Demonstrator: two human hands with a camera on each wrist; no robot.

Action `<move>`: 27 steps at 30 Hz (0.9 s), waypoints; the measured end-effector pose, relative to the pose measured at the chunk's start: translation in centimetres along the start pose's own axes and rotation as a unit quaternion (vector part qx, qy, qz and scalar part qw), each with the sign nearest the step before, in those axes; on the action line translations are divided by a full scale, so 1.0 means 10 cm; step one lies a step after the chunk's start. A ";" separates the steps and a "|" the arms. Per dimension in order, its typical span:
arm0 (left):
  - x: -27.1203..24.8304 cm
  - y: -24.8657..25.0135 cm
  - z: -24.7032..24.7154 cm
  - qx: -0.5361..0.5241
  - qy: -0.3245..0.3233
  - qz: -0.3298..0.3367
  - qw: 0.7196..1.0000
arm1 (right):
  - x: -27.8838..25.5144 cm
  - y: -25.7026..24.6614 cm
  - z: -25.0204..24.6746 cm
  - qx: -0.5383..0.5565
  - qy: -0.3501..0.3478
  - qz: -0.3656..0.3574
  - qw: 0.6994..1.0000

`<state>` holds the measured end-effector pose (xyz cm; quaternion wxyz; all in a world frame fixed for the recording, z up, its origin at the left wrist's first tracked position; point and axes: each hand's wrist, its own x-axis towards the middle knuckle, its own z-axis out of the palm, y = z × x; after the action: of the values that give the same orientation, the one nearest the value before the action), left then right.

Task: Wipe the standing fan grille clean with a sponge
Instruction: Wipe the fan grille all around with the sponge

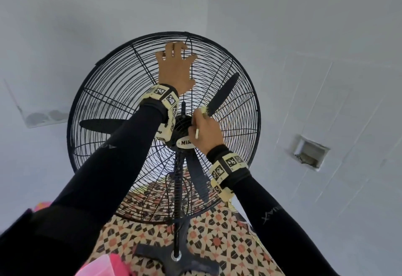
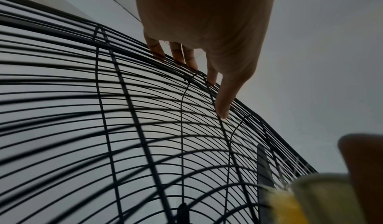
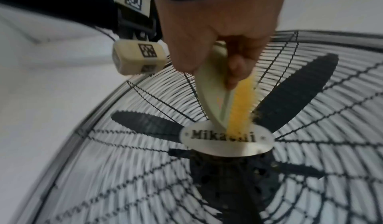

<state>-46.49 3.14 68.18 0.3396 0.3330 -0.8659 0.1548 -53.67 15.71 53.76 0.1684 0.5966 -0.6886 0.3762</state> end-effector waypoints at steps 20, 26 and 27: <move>0.05 0.07 -0.01 -0.018 0.009 -0.032 0.999 | 0.21 -0.06 -0.22 0.114 0.019 -0.016 0.993; 0.07 0.05 -0.05 -0.006 -0.008 -0.028 1.000 | 0.40 0.18 -0.44 -0.056 0.024 0.104 0.993; 0.08 0.06 -0.05 -0.009 -0.007 -0.027 1.000 | 0.42 0.14 -0.44 -0.087 0.018 0.083 0.993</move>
<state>-47.09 3.44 69.02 0.3401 0.3542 -0.8605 0.1358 -56.95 15.92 59.06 0.1995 0.5135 -0.7629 0.3383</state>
